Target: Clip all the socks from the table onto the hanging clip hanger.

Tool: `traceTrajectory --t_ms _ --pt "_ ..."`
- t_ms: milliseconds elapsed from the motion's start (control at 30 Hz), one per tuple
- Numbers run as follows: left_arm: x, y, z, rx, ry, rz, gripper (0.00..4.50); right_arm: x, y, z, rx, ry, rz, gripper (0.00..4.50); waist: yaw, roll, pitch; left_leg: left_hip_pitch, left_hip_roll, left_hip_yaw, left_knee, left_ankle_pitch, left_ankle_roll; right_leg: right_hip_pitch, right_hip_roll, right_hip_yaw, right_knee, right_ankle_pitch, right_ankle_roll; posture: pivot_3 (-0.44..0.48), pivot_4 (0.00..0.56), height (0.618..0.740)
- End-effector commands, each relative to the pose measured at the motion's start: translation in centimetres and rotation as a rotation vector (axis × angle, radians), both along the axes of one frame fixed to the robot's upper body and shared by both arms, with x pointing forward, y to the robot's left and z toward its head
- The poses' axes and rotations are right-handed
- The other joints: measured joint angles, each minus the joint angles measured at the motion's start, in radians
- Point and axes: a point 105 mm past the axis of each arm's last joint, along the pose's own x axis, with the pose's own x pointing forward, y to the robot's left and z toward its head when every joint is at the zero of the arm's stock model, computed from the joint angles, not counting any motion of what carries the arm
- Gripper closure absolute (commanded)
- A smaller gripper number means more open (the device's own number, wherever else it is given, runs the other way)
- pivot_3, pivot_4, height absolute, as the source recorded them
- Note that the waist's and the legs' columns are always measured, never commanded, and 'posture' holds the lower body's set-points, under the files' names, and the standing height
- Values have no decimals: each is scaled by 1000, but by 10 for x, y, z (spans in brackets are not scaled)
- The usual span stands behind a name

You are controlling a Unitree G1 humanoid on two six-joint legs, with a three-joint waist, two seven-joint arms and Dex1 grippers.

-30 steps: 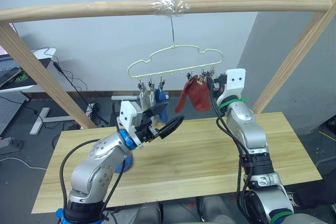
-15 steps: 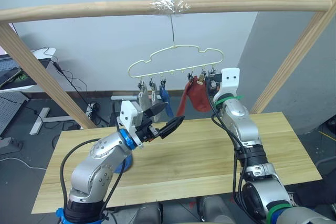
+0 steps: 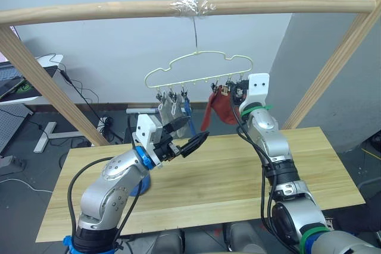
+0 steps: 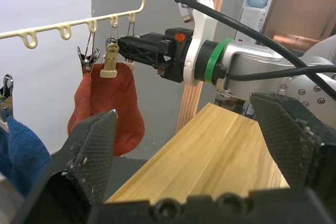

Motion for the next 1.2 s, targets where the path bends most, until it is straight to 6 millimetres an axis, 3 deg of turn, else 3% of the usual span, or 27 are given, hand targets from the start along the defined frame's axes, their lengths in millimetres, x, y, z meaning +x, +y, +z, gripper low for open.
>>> traceTrajectory --t_ms 33,100,200,700,867,967,1100,1200 --pt "-3 -3 12 6 -63 -15 0 0 3 19 14 -72 8 1944 0 0 0 0 0 0 0 0 0 0 0 0 0 0 0 1 97 740" --pt "-2 -2 12 6 -64 -14 0 0 4 19 15 -73 9 2348 0 0 0 0 0 0 0 0 0 0 0 0 0 0 0 1 97 740" --pt "-2 -2 12 6 -65 -12 0 1 4 19 13 -69 7 3448 0 0 0 0 0 0 0 0 0 0 0 0 0 0 0 3 99 740" --pt "-2 -3 11 8 -63 -5 0 4 0 21 11 -69 -1 3448 0 0 0 0 0 0 0 0 0 0 0 0 0 0 0 5 107 740" --pt "-1 -2 10 10 -60 -2 0 4 -2 19 10 -61 0 4368 0 0 0 0 0 0 0 0 0 0 0 0 0 0 0 2 109 740" --pt "1 -1 7 17 -53 14 0 3 -4 19 4 -57 3 4368 0 0 0 0 0 0 0 0 0 0 0 0 0 0 0 -4 111 740" --pt "16 21 -27 99 52 151 0 0 -6 15 -13 -19 55 4368 0 0 0 0 0 0 0 0 0 0 0 0 0 0 0 -2 114 740" --pt "30 59 -62 192 147 343 0 -4 -9 16 -6 37 128 4368 0 0 0 1 0 0 0 0 0 0 0 0 0 0 0 -22 126 740"
